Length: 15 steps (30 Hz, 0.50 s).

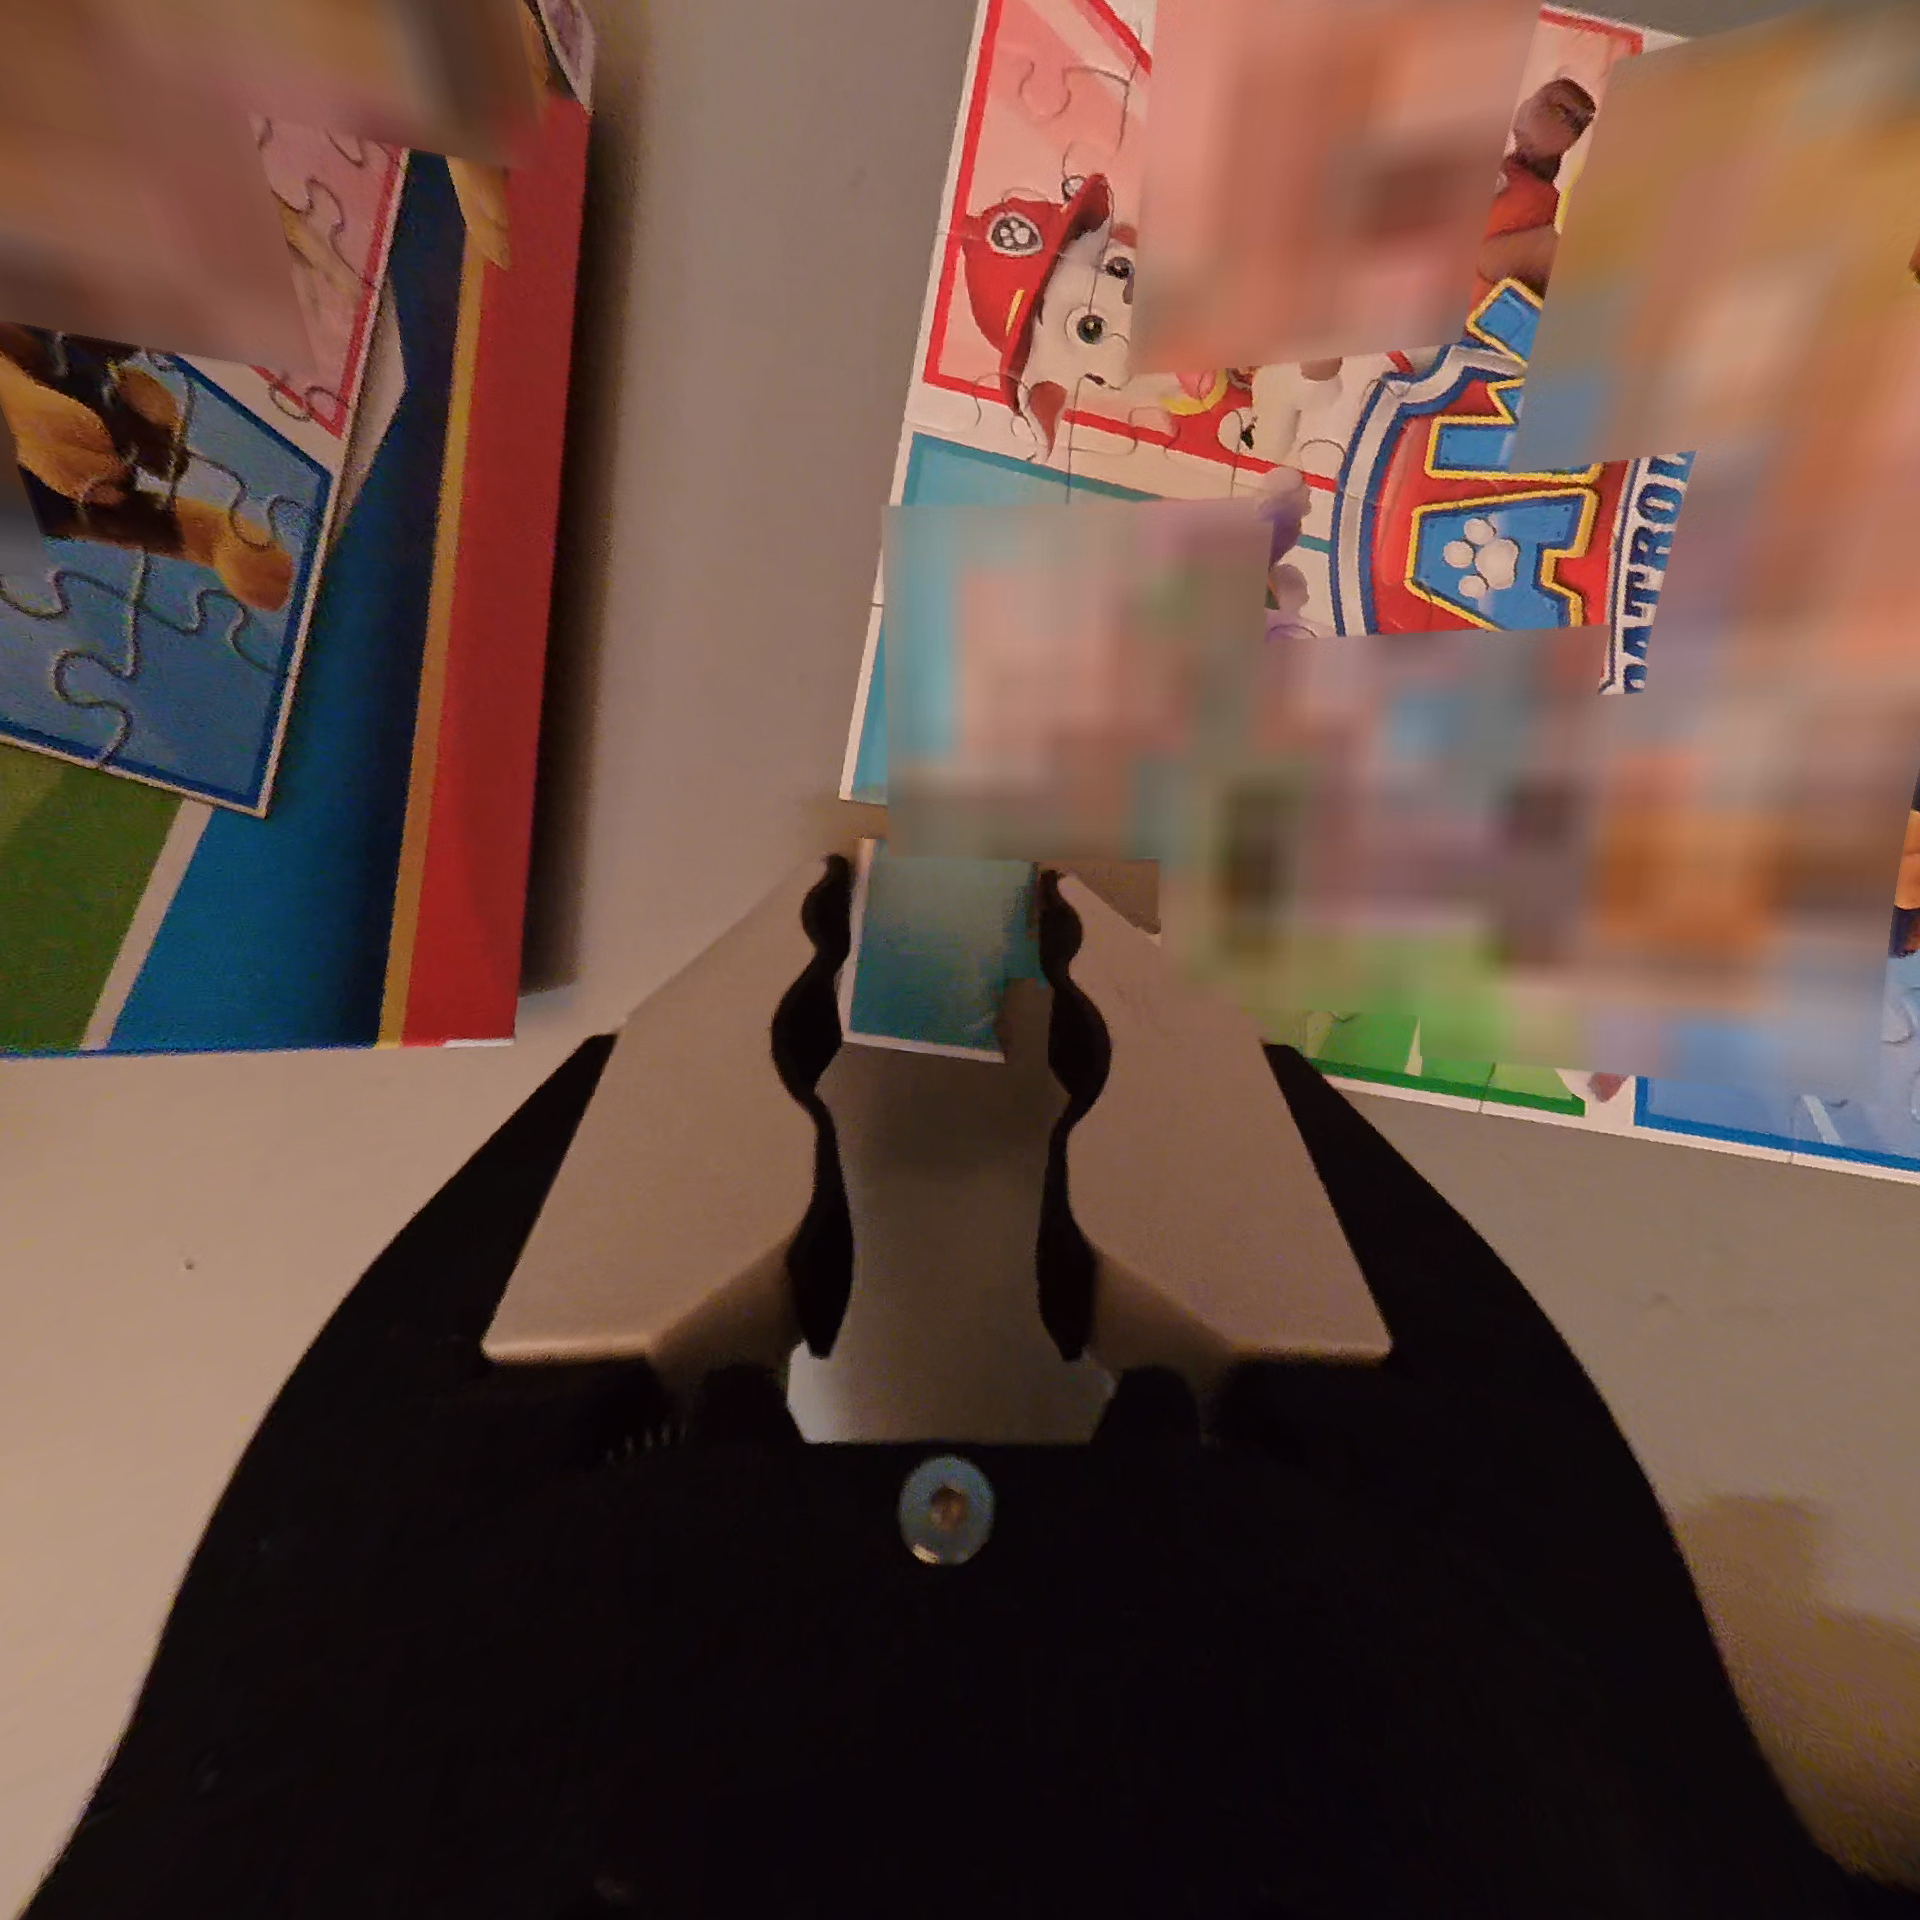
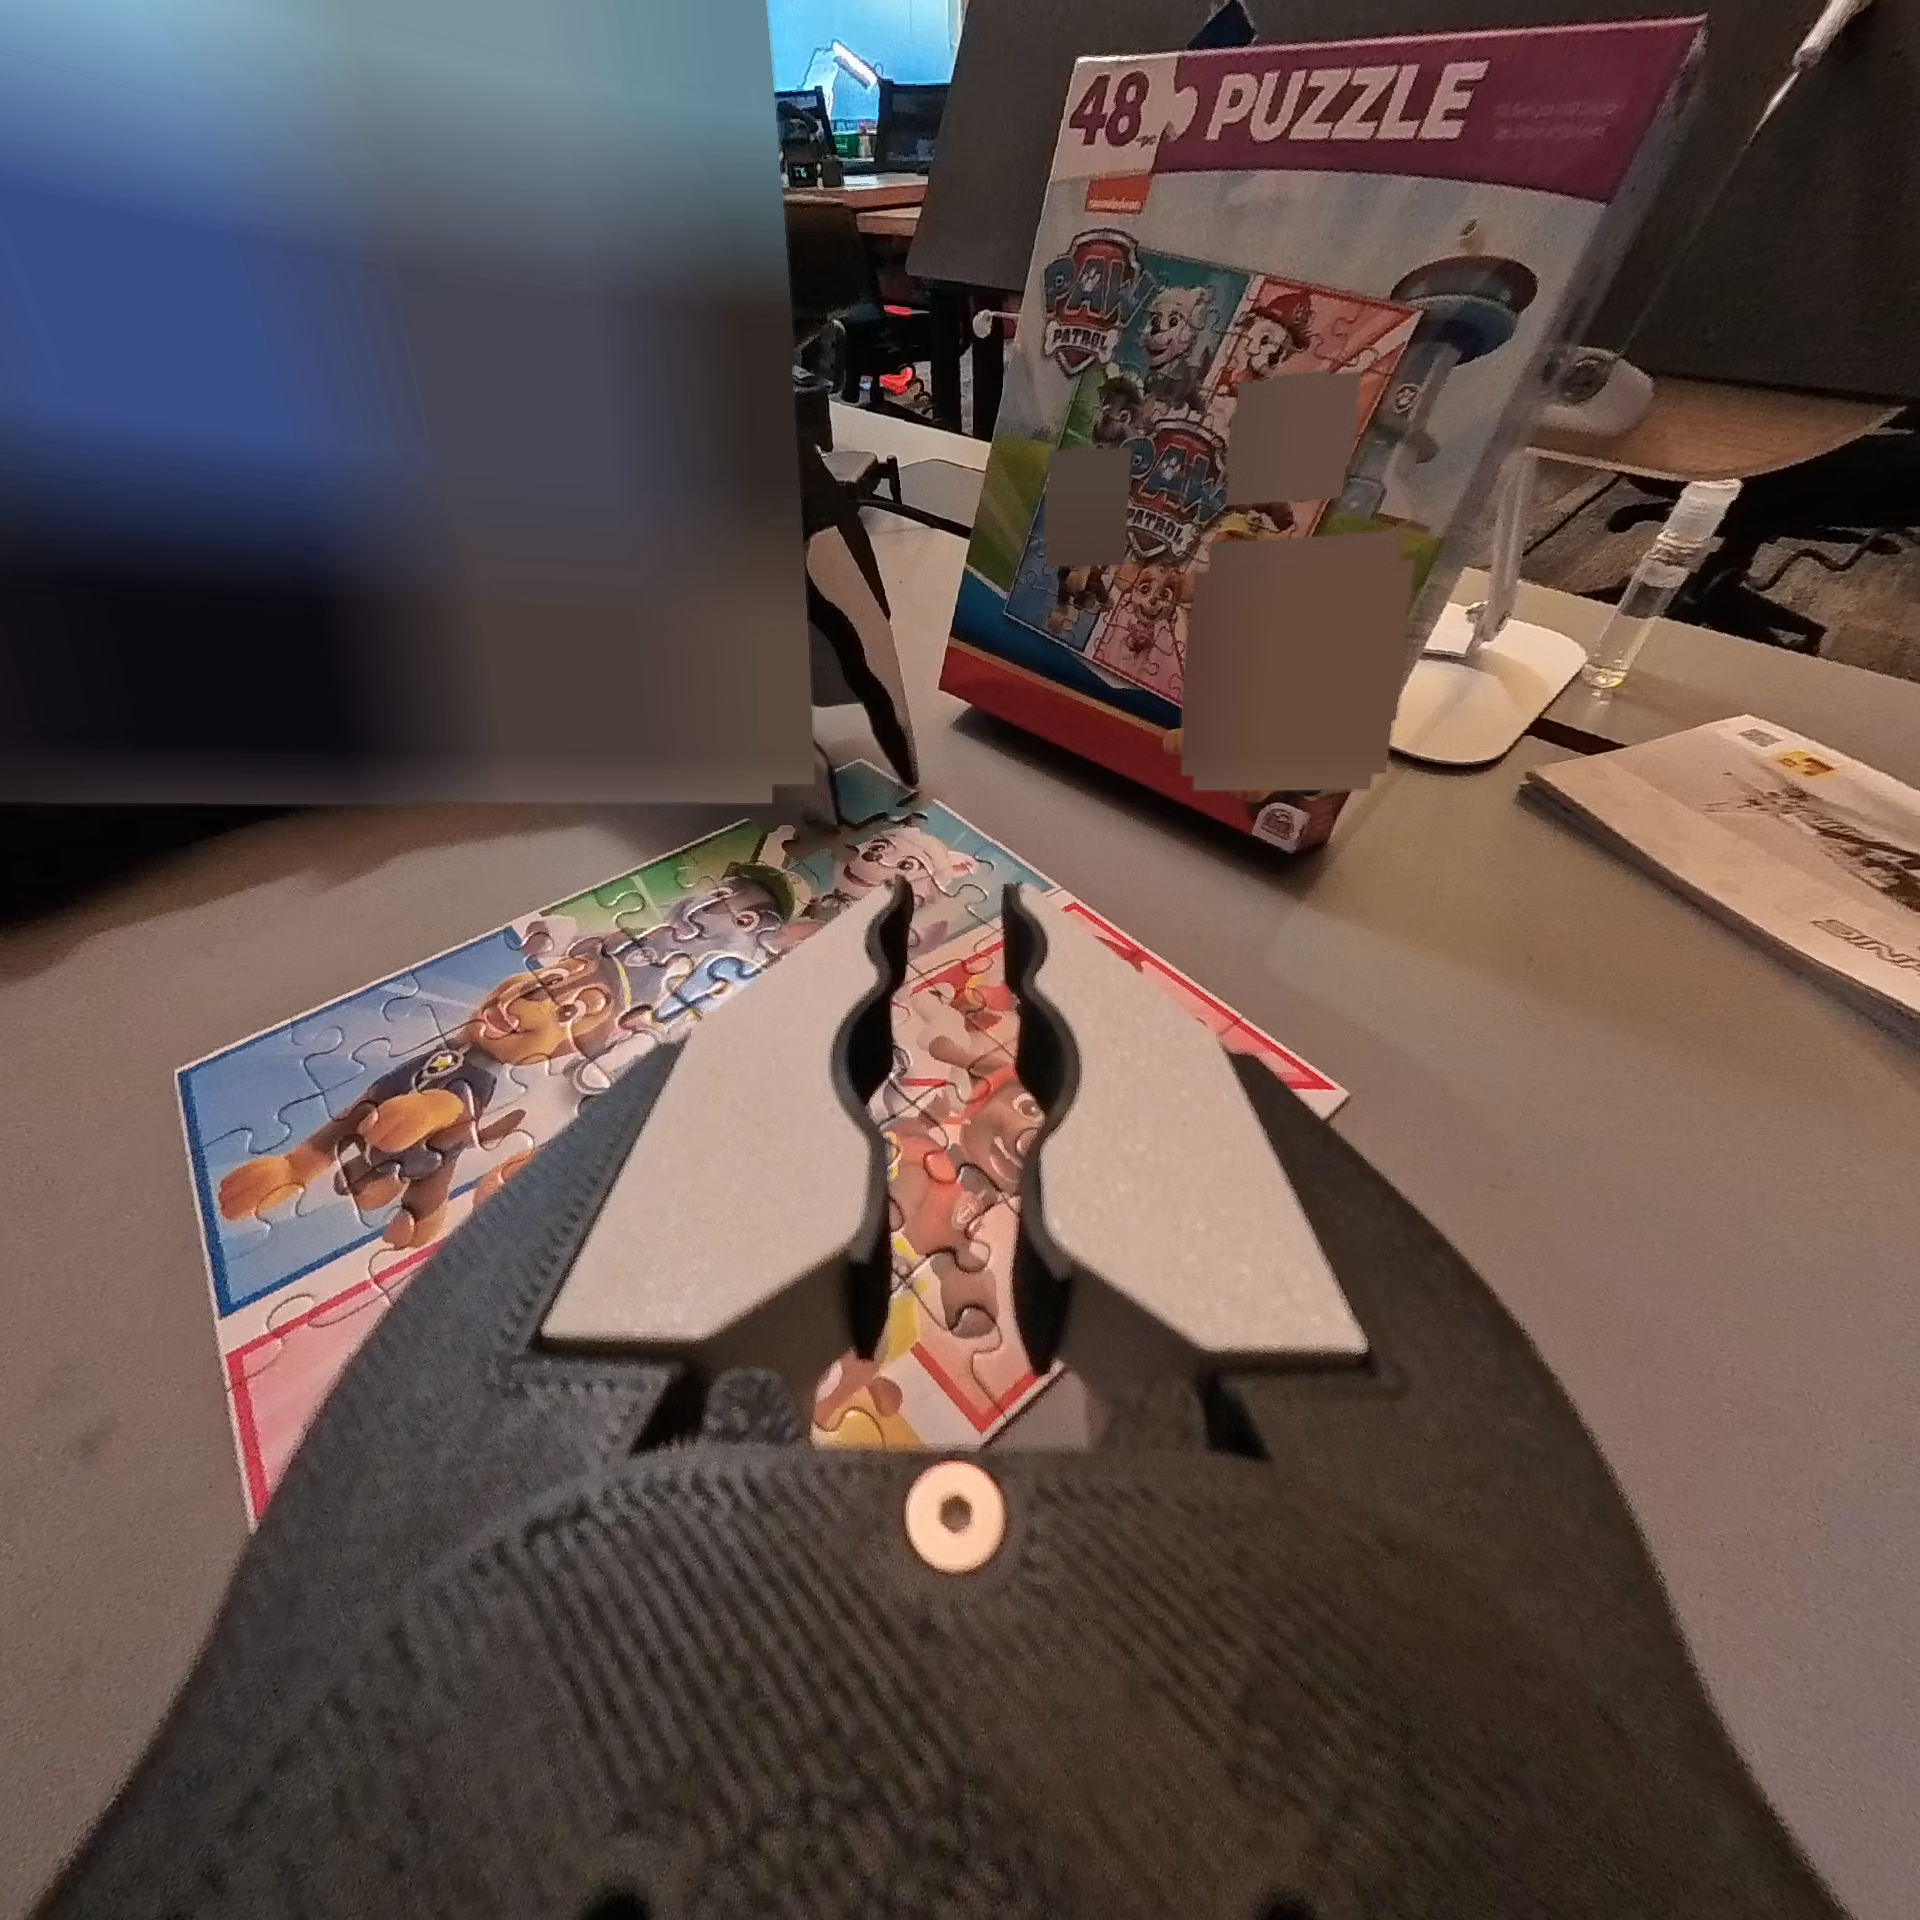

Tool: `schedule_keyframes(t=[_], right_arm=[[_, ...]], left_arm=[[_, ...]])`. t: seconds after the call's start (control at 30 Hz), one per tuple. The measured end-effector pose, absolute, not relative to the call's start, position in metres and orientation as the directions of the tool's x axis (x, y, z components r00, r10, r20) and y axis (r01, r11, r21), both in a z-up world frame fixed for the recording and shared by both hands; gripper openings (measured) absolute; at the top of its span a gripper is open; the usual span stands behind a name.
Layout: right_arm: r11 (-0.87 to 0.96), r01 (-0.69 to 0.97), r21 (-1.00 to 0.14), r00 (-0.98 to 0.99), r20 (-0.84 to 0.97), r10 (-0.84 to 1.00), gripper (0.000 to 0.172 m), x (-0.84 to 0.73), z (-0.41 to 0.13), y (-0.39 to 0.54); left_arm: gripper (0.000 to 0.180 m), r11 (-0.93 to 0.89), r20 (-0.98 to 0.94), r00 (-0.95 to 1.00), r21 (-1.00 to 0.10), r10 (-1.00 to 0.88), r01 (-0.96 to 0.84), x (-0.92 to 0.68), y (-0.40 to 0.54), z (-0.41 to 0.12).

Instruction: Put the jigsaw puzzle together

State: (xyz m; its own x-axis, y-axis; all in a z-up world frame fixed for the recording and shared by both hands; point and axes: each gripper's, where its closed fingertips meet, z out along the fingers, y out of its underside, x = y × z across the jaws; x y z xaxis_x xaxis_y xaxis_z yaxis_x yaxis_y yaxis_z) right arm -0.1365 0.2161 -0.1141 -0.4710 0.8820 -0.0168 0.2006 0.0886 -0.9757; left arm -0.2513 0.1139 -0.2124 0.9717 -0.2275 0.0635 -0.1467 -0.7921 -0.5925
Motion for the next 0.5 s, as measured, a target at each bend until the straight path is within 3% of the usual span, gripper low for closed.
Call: schedule_keyframes(t=[0.5], right_arm=[[0.104,0.204,-0.973,-0.475,-0.006,0.88,0.016,-0.1367,-0.1155,0.2141]], left_arm=[[0.032,-0.793,0.039,0.964,-0.577,-0.264,-0.193,-0.2534,0.1199,-0.2115]])
